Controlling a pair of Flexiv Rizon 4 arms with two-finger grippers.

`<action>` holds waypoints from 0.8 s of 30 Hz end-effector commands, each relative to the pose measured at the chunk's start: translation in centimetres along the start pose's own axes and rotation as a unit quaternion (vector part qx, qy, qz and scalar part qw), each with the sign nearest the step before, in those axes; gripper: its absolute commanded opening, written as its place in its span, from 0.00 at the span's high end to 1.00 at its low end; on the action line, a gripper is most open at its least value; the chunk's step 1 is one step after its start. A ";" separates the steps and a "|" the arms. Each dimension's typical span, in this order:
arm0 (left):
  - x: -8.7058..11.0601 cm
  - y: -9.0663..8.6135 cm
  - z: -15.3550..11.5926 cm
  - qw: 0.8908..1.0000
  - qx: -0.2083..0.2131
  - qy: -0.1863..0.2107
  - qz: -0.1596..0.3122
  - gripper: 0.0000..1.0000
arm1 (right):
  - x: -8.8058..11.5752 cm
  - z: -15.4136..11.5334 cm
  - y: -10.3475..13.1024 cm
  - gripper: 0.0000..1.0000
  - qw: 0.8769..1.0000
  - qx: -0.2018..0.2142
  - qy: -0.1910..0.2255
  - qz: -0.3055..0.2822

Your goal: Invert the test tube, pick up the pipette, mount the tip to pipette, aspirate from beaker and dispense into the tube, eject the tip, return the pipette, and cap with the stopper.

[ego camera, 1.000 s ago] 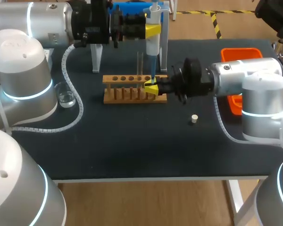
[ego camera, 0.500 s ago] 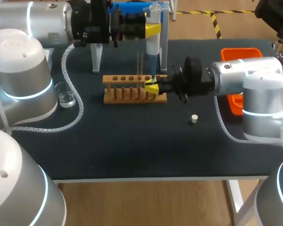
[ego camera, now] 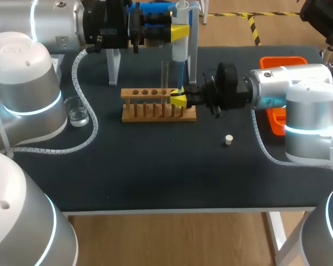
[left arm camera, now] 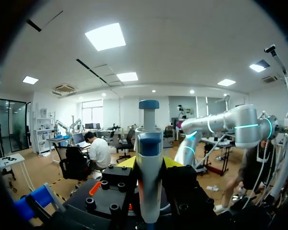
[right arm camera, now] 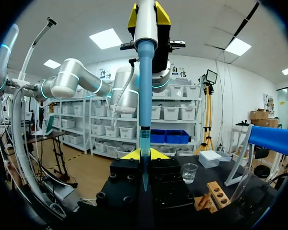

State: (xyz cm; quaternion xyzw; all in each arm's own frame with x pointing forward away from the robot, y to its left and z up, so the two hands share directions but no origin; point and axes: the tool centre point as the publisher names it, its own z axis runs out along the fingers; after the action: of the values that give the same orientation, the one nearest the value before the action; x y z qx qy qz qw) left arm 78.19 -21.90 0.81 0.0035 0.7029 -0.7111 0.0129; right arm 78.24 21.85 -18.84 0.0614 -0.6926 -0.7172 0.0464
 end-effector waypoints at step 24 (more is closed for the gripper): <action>0.1 0.9 0.0 1.000 -0.001 0.000 -0.001 1.00 | 2.4 -6.5 -3.8 0.00 0.998 0.059 -0.030 0.021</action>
State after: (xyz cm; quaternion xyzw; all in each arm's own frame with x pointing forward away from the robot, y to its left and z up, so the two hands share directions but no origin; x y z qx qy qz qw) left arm 78.16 -21.90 -0.05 0.0026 0.7042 -0.7099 0.0123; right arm 77.79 16.84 -23.08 0.0302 -0.7341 -0.6771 0.0414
